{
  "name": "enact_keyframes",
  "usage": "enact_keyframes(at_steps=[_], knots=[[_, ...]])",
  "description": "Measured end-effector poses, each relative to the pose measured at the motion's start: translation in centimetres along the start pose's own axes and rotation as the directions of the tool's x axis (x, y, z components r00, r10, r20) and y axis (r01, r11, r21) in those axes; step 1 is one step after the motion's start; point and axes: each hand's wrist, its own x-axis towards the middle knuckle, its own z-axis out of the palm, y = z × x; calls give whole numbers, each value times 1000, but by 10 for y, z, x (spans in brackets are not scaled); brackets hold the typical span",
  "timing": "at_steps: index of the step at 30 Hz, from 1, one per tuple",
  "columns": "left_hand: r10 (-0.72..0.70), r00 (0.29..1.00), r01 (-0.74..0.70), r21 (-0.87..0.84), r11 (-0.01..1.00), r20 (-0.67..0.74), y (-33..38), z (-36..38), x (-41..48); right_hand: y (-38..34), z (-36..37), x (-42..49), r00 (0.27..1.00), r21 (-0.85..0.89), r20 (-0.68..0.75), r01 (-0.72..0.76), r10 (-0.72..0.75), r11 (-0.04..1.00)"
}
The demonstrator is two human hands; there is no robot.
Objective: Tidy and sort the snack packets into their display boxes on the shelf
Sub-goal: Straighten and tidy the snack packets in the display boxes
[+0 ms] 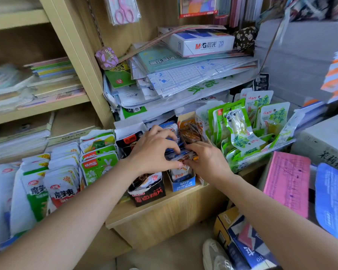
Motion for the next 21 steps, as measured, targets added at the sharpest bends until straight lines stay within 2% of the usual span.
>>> enact_keyframes(at_steps=[2, 4, 7, 8, 10, 11, 13, 15, 19, 21], knots=[[-7, 1000, 8, 95, 995, -12, 1, 5, 0, -1, 0, -1, 1000, 10, 13, -25, 25, 1000], [-44, 995, 54, 104, 993, -92, 4, 7, 2, -3, -2, -3, 999, 12, -17, -36, 36, 999], [-120, 982, 133, 76, 988, -148, 4, 7, 5, -4, -1, -10, 992, -23, -102, 73, -75, 997], [-151, 982, 155, 32, 987, -115, 1, 6, 5, -4, -1, -13, 986, -26, -110, 125, -127, 992], [-191, 981, 195, -154, 969, 36, -6, -2, 4, -3, -3, -19, 977, 1, -114, 183, -182, 983], [-191, 976, 211, -240, 948, 104, -10, -6, 4, -3, -5, -21, 975, 26, -126, 188, -183, 982], [-193, 971, 228, -313, 922, 138, -17, -13, 4, -1, -10, -24, 976, 90, -156, 167, -151, 982], [-205, 975, 221, -280, 934, 85, -22, -16, 5, 1, -14, -27, 980, 133, -144, 159, -139, 978], [-184, 980, 181, -56, 982, -69, -18, -10, 7, 5, -16, -32, 970, 122, 57, 227, -235, 966], [-163, 980, 166, 12, 986, -113, -10, -6, 9, 4, -16, -33, 966, 97, 81, 237, -245, 967]])
